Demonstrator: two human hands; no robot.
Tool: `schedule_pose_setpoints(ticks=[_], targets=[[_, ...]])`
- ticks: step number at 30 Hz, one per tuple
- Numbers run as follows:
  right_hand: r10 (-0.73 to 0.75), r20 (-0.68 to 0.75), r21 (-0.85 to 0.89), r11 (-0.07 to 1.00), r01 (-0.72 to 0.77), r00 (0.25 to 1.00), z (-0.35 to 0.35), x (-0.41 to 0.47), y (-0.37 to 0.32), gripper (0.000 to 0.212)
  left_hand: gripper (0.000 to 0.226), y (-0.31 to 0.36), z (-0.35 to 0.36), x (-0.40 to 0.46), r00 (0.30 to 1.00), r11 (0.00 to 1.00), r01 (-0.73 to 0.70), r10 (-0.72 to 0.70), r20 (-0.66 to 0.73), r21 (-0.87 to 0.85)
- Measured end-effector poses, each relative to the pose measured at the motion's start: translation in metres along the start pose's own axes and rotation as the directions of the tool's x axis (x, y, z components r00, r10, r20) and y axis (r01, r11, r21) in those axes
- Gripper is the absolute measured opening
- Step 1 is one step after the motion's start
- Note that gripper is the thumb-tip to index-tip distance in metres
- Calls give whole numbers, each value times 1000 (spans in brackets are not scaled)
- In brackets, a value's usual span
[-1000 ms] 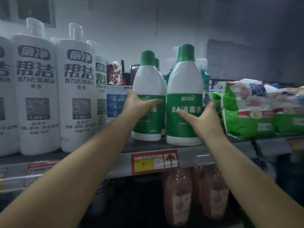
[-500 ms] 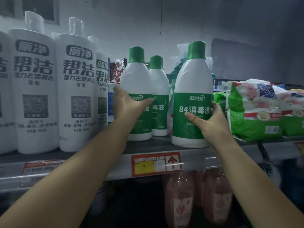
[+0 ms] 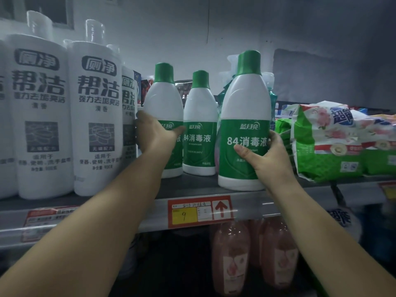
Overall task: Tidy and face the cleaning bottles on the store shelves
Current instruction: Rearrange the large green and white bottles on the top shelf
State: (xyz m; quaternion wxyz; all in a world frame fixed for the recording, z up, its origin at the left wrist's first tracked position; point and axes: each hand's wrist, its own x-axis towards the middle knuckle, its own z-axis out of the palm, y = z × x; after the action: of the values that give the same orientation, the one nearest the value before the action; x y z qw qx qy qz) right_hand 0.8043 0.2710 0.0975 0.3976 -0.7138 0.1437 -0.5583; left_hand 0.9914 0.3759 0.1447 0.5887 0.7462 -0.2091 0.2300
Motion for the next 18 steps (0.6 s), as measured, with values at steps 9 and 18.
schedule_pose_setpoints(ticks=[9, 18], targets=[[-43, 75, 55, 998, 39, 996, 25, -9, -10, 57, 98, -2, 5, 1, 998, 998, -55, 54, 26, 42], [-70, 116, 63, 996, 63, 991, 57, -13, -13, 54, 83, -11, 2, 10, 990, 994, -63, 73, 118, -88]])
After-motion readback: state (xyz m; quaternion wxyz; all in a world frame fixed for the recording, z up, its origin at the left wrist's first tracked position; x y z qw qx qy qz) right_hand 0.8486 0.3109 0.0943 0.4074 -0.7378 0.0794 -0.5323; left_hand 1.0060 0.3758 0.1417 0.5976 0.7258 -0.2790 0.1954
